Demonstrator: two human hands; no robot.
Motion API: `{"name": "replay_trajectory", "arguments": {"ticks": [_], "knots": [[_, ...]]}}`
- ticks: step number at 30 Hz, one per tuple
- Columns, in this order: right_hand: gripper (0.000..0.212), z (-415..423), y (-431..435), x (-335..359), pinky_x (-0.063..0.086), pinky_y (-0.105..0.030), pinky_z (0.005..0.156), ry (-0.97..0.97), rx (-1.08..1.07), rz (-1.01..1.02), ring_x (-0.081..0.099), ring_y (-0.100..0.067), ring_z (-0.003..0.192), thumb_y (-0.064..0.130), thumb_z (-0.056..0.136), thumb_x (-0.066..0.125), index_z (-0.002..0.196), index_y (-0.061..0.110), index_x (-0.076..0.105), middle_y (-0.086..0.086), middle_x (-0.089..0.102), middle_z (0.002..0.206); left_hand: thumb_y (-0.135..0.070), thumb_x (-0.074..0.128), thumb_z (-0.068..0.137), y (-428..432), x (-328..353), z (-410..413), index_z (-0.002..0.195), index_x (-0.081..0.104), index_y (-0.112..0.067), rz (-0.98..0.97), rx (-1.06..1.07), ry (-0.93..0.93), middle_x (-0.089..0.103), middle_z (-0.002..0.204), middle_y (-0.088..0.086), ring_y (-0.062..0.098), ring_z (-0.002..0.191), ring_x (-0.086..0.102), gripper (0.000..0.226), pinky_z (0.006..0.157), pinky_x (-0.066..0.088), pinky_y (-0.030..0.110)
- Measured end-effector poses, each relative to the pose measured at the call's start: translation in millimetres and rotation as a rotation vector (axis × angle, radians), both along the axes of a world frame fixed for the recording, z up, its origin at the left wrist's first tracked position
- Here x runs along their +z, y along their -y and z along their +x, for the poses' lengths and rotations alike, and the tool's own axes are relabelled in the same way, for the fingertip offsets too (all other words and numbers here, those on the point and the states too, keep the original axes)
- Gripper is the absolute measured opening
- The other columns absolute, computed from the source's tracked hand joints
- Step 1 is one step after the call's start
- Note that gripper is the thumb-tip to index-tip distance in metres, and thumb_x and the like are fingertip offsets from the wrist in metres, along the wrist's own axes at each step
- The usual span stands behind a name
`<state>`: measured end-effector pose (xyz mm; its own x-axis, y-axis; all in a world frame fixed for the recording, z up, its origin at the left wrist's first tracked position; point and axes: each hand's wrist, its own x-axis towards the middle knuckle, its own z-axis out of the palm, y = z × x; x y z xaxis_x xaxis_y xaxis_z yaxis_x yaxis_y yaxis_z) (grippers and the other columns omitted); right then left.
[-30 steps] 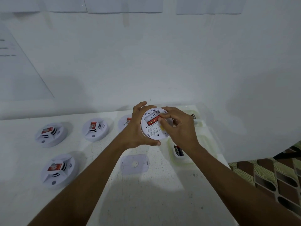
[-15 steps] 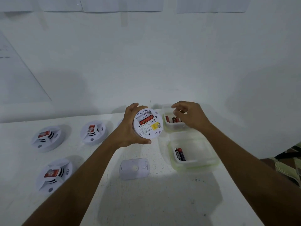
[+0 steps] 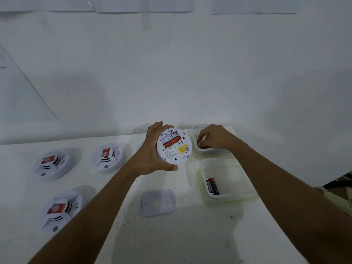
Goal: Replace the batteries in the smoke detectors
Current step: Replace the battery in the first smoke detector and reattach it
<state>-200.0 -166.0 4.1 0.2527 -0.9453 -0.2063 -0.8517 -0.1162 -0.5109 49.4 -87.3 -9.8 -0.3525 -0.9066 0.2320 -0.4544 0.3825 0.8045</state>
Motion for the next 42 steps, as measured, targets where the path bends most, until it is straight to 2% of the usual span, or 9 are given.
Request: {"name": "replay_trajectory", "arguments": {"ticks": [10, 15, 20, 22, 24, 31, 34, 37, 42], "knots": [[0.014, -5, -15, 13, 0.044, -0.013, 0.057, 0.151, -0.04, -0.055, 0.062, -0.004, 0.064, 0.011, 0.074, 0.082, 0.08, 0.017, 0.072, -0.001, 0.073, 0.081, -0.056, 0.083, 0.044, -4, 5, -4, 0.123, 0.021, -0.073, -0.024, -0.008, -0.035, 0.019, 0.138, -0.032, 0.012, 0.142, 0.021, 0.102, 0.118, 0.029, 0.041], [0.019, -2, -51, 44, 0.044, -0.012, 0.055, 0.534, -0.128, -0.17, 0.061, -0.007, 0.067, 0.011, 0.082, 0.076, 0.099, 0.018, 0.074, 0.002, 0.072, 0.084, -0.054, 0.085, 0.043, -13, 6, -6, 0.122, 0.022, -0.073, -0.037, -0.008, -0.041, 0.018, 0.131, -0.048, 0.012, 0.142, 0.022, 0.103, 0.117, 0.031, 0.043], [0.012, 15, -95, 65, 0.051, -0.037, 0.064, 0.856, -0.113, -0.15, 0.068, -0.029, 0.073, 0.004, 0.084, 0.072, 0.094, 0.011, 0.073, -0.008, 0.074, 0.089, -0.054, 0.085, 0.044, -23, 8, -13, 0.123, 0.022, -0.072, -0.052, -0.021, -0.048, 0.016, 0.136, -0.039, 0.01, 0.143, 0.018, 0.103, 0.118, 0.028, 0.033], [0.012, 23, -107, 65, 0.054, -0.033, 0.066, 0.91, -0.094, -0.128, 0.072, -0.031, 0.078, 0.001, 0.085, 0.07, 0.096, 0.005, 0.071, -0.012, 0.074, 0.094, -0.056, 0.083, 0.046, -27, 8, -15, 0.123, 0.02, -0.072, -0.068, -0.021, -0.023, 0.015, 0.135, -0.041, 0.01, 0.143, 0.017, 0.101, 0.117, 0.025, 0.028], [0.012, 31, -117, 63, 0.056, -0.028, 0.067, 0.935, -0.085, -0.118, 0.073, -0.025, 0.078, -0.002, 0.086, 0.069, 0.098, 0.0, 0.07, -0.014, 0.074, 0.096, -0.059, 0.082, 0.046, -32, 8, -16, 0.123, 0.019, -0.073, -0.076, -0.02, -0.005, 0.017, 0.137, -0.038, 0.012, 0.143, 0.018, 0.1, 0.115, 0.024, 0.026], [0.01, 49, -146, 58, 0.058, -0.049, 0.086, 0.953, -0.075, -0.072, 0.074, -0.032, 0.083, 0.004, 0.089, 0.069, 0.098, 0.003, 0.073, -0.015, 0.076, 0.091, -0.076, 0.077, 0.045, -51, 6, -9, 0.127, 0.015, -0.069, -0.061, 0.024, 0.058, 0.023, 0.151, -0.005, 0.014, 0.143, 0.021, 0.103, 0.111, 0.02, 0.012], [0.016, 62, -156, 58, 0.059, -0.04, 0.076, 0.761, -0.038, -0.2, 0.07, -0.019, 0.084, 0.017, 0.081, 0.079, 0.095, 0.017, 0.073, 0.0, 0.074, 0.095, -0.069, 0.08, 0.043, -66, 10, -3, 0.124, 0.014, -0.072, -0.075, 0.037, 0.068, 0.021, 0.15, -0.009, 0.014, 0.143, 0.021, 0.105, 0.114, 0.024, 0.023], [0.05, 76, -168, 59, 0.047, -0.023, 0.077, 0.47, -0.096, -0.32, 0.056, -0.007, 0.096, 0.039, 0.068, 0.086, 0.111, 0.032, 0.063, 0.013, 0.063, 0.112, -0.065, 0.079, 0.044, -80, 12, 2, 0.123, 0.013, -0.074, -0.125, 0.066, 0.03, 0.024, 0.151, 0.003, 0.019, 0.141, 0.025, 0.103, 0.117, 0.029, 0.04], [0.076, 93, -188, 57, 0.058, -0.035, 0.088, 0.603, -0.197, -0.16, 0.063, -0.013, 0.106, 0.043, 0.06, 0.091, 0.125, 0.029, 0.053, 0.005, 0.064, 0.119, -0.056, 0.083, 0.045, -103, 19, 10, 0.123, 0.02, -0.073, -0.148, 0.05, -0.091, 0.028, 0.149, 0.009, 0.032, 0.14, 0.029, 0.101, 0.112, 0.036, 0.052]]}}
